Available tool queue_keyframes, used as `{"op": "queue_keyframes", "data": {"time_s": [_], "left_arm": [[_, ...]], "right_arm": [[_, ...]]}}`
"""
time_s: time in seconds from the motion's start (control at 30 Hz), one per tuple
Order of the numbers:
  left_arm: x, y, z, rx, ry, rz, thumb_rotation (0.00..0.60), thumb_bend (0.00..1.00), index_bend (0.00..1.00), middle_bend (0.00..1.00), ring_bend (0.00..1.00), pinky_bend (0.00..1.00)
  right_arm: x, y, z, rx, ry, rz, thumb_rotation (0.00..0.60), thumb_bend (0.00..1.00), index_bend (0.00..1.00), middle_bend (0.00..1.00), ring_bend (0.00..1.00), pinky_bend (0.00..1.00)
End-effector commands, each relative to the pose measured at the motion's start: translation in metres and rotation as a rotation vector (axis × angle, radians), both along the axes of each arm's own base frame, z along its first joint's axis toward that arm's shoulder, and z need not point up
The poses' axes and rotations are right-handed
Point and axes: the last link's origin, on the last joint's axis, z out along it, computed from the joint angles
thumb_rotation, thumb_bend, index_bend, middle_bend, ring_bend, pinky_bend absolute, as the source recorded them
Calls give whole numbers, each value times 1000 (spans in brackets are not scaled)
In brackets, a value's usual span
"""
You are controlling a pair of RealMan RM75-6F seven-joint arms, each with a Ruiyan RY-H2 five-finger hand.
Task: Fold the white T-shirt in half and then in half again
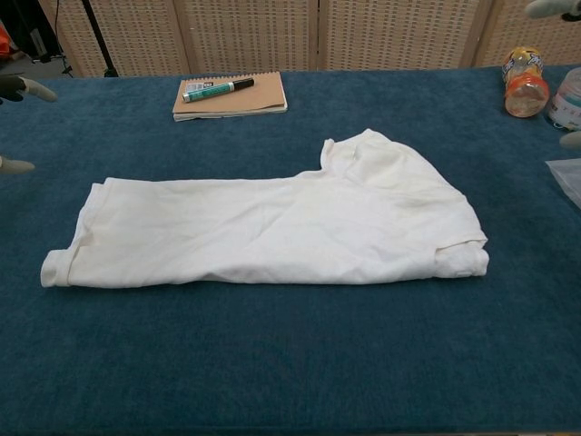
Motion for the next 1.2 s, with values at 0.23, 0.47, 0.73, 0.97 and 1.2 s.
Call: {"op": "queue_keyframes", "data": {"time_s": [0.23,0.47,0.73,0.97,1.2], "left_arm": [[7,9,-19,-16,23,-13,600,247,0,0,0,0],[20,23,-43,-44,68,-19,600,249,168,0,0,0],[32,33,-68,-49,95,13,600,257,303,0,0,0],[32,35,-78,-54,120,59,600,262,317,0,0,0],[29,34,-82,-71,136,84,600,264,320,0,0,0]], "right_arm": [[-19,63,11,-30,-61,4,600,0,0,0,0,51],[-27,67,14,-29,-73,8,600,0,0,0,0,51],[-29,66,22,-38,-92,10,600,0,0,0,0,51],[-30,65,24,-41,-90,9,600,0,0,0,0,51],[-30,65,23,-39,-93,10,600,0,0,0,0,51]]}}
